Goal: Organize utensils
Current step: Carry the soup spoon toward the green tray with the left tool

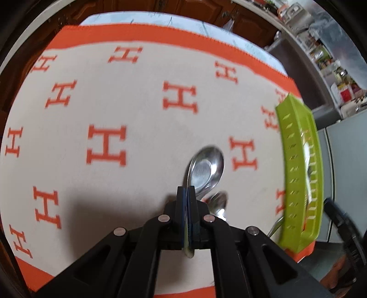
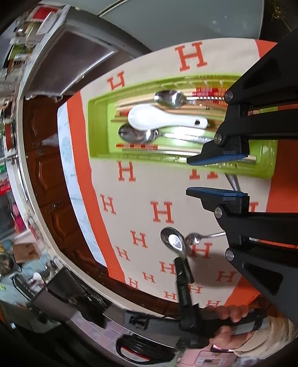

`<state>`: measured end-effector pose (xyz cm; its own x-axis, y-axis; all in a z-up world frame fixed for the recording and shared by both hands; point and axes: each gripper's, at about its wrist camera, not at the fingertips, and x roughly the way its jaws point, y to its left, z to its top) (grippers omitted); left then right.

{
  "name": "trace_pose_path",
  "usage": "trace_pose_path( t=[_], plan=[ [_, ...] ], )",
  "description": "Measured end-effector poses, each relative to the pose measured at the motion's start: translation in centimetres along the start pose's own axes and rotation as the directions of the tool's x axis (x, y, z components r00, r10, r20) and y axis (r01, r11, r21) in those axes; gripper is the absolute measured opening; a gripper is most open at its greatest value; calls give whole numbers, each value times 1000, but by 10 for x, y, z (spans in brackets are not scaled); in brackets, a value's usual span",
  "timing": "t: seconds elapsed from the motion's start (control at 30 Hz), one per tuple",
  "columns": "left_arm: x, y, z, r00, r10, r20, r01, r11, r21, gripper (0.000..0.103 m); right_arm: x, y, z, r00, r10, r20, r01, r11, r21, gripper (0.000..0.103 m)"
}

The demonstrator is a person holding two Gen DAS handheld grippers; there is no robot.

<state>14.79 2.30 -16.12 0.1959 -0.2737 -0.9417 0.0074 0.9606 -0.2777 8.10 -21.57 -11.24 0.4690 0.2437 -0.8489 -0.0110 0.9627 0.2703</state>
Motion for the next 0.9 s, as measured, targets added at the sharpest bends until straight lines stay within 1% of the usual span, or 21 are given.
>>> trace_pose_path(
  t=[0.07, 0.1, 0.13, 0.17, 0.2, 0.23, 0.27, 0.3, 0.33, 0.4, 0.5, 0.6, 0.63, 0.67, 0.7, 0.77, 0.83, 0.9],
  plan=[
    [4, 6, -3, 1000, 19, -12, -19, 1000, 1, 1, -2, 7, -1, 1000, 2, -2, -2, 1000, -13, 20],
    [6, 8, -2, 1000, 22, -18, -21, 1000, 6, 4, -2, 9, -2, 1000, 3, -4, -3, 1000, -18, 20],
    [8, 9, -1, 1000, 21, -19, -21, 1000, 4, 13, -1, 11, -3, 1000, 2, -7, -2, 1000, -22, 20],
    [9, 11, 0, 1000, 19, -16, -19, 1000, -2, 29, -2, 13, -4, 1000, 1, -9, -2, 1000, -24, 20],
    [8, 12, 2, 1000, 10, -10, -10, 1000, -9, 36, -2, 14, -5, 1000, 0, -11, 0, 1000, -25, 20],
    [7, 14, 3, 1000, -5, 1, 5, 1000, -15, 49, -3, 14, -7, 1000, -2, -11, 2, 1000, -26, 20],
    [6, 14, 5, 1000, -7, 11, 7, 1000, -17, 58, -4, 14, -8, 1000, -6, -11, 6, 1000, -26, 20],
    [5, 14, 7, 1000, 4, 26, -3, 1000, -12, 58, -5, 13, -9, 1000, -9, -10, 8, 1000, -28, 20],
    [5, 12, 9, 999, 27, 43, -27, 1000, 5, 58, -6, 12, -10, 1000, -12, -10, 12, 1000, -28, 20],
    [8, 9, 13, 997, 57, 55, -59, 998, 36, 58, -6, 11, -11, 1000, -15, -13, 15, 1000, -24, 20],
    [11, 4, 16, 993, 92, 76, -98, 992, 80, 58, -5, 8, -11, 1000, -15, -17, 15, 1000, -22, 19],
    [14, -5, 15, 990, 108, 89, -120, 983, 137, 58, -4, 8, -12, 1000, -18, -18, 17, 999, -27, 20],
    [14, -9, 13, 988, 119, 100, -134, 977, 163, 50, -3, 8, -12, 1000, -20, -21, 19, 999, -28, 20],
    [15, -14, 11, 984, 139, 111, -158, 970, 185, 41, -1, 8, -12, 999, -22, -25, 21, 999, -27, 20],
    [15, -19, 8, 979, 158, 125, -182, 960, 213, 36, 0, 7, -12, 999, -21, -29, 21, 999, -25, 20],
    [14, -26, 3, 982, 135, 132, -165, 955, 248, 11, 3, 6, -12, 999, -19, -35, 18, 1000, -17, 20],
    [14, -33, -1, 978, 157, 140, -190, 945, 267, 11, 6, 4, -12, 999, -19, -39, 18, 1000, -13, 20],
    [13, -36, -2, 972, 184, 147, -218, 939, 267, 5, 8, 3, -12, 999, -20, -45, 19, 1000, -11, 20]
  ],
)
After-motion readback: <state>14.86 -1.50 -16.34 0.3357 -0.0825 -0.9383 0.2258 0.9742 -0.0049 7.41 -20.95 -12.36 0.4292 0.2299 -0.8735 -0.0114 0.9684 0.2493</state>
